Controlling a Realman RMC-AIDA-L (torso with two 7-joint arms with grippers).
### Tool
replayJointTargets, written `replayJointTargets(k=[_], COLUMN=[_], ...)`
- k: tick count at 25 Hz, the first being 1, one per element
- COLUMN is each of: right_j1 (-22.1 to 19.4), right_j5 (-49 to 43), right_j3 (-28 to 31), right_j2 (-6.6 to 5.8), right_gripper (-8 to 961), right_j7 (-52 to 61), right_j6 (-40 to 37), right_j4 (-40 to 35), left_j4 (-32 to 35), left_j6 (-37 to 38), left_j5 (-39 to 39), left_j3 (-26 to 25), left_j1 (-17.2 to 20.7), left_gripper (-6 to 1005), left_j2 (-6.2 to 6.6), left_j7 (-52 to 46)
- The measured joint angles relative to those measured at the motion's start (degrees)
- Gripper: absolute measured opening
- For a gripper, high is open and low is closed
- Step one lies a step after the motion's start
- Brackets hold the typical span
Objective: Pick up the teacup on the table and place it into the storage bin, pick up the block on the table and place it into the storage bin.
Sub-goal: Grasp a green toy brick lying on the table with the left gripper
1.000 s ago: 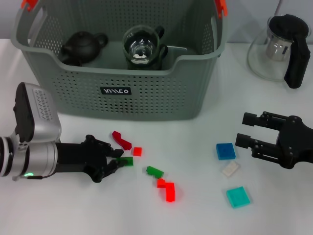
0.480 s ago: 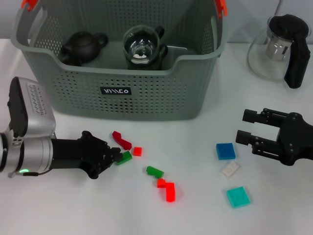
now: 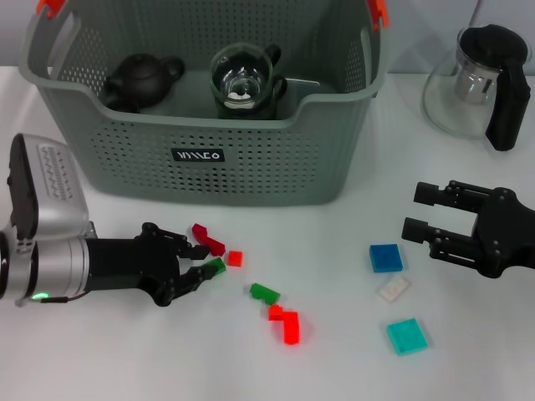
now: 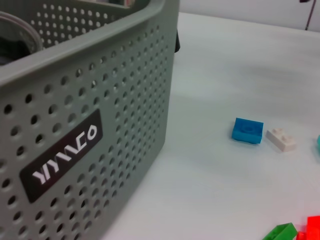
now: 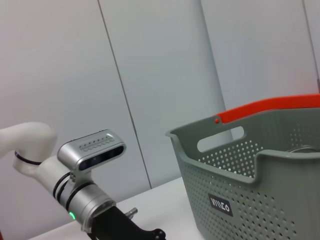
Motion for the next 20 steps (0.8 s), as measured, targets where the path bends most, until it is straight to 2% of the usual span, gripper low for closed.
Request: replayJointTargets(k=[7, 11, 16, 20], right_j1=[0.2, 0.2, 0.2, 0.2], right_j5=[0.0, 0.0, 0.0, -0.1], right_j3=[0.0, 0.0, 0.0, 0.0], right_j2=[0.0, 0.0, 0.0, 0.0], right_gripper=[665, 665, 665, 665], right_j7=[0.0, 0.0, 0.3, 0.5], right_j6=[0.1, 0.1, 0.1, 0.1], right_j4=[0.0, 0.0, 0.0, 0.0], left_j4=[-1.6, -2.9, -4.3, -5.5], left_j6=[-0.9, -2.3, -4.6, -5.9], left_j5=[-4.6, -4.8, -4.8, -4.9], left_j3=[-0.1, -0.6, -0.7, -0.7], left_j1=[2.3, 2.5, 2.5, 2.3], left_gripper=[318, 399, 585, 583], left_j2=[-0.28, -0.27, -0.26, -0.26], left_j7=[8.3, 9.0, 9.7, 10.2])
